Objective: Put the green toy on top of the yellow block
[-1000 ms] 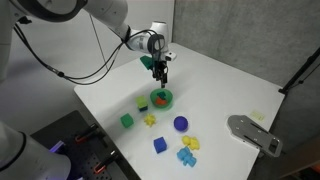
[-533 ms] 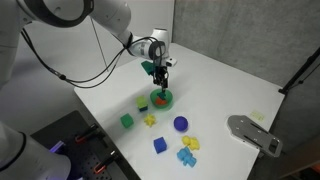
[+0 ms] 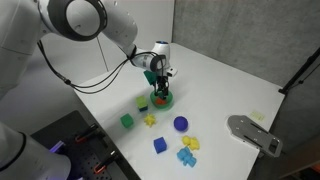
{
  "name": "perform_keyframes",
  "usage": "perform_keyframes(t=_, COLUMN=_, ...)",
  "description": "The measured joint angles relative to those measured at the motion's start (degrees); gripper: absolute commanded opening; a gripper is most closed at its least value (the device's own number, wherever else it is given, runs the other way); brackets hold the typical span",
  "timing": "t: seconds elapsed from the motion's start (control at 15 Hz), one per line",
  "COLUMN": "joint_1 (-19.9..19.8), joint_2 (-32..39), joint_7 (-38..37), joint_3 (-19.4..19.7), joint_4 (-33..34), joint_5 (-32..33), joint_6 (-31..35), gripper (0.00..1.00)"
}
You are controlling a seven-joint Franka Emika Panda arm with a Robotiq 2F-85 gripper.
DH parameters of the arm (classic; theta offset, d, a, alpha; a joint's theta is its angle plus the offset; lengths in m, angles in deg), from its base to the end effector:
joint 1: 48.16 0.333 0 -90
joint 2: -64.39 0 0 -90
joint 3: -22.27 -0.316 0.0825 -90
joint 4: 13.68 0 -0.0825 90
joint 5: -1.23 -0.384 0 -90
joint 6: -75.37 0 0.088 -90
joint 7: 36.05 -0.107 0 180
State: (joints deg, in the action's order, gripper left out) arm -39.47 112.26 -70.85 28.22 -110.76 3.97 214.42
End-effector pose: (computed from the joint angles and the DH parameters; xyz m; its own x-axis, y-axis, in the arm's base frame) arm 0.6542 0.0358 0.1038 0.8804 -0.4735 -0.0251 -0.4655 -0.8732 0.1445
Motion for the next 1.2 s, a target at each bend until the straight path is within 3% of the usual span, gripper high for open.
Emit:
perform_keyframes(t=0.47, joint_1=0.14, joint_2=5.03, joint_7=0.01, joint_3=0.00, joint_4=3.45, joint_5=-2.57, joint_6=4.75, gripper=1.00)
perform_keyframes(t=0.53, joint_1=0.14, joint_2=5.48, joint_7=0.01, joint_3=0.00, joint_4=3.61, joint_5=-3.16, joint_6=5.52, gripper=0.95)
perform_keyframes(t=0.6, joint_1=0.15, joint_2=5.96, joint_7=0.01, joint_3=0.00, joint_4=3.84, joint_5=-3.64, joint_6=6.17, gripper=0.73)
perform_keyframes(t=0.73, joint_1=0.16, joint_2=6.74, joint_7=0.01, joint_3=0.00, joint_4=4.18, joint_5=-4.41, joint_6=6.70, gripper=0.68)
perform_keyframes(t=1.0, joint_1=0.23, joint_2=6.93, joint_7=0.01, joint_3=0.01, joint_4=4.91, joint_5=-4.97, joint_6=6.87, gripper=0.34)
perform_keyframes(t=1.2, joint_1=0.25, joint_2=6.84, joint_7=0.01, joint_3=0.10, joint_4=4.97, joint_5=-5.05, joint_6=6.87, gripper=0.14)
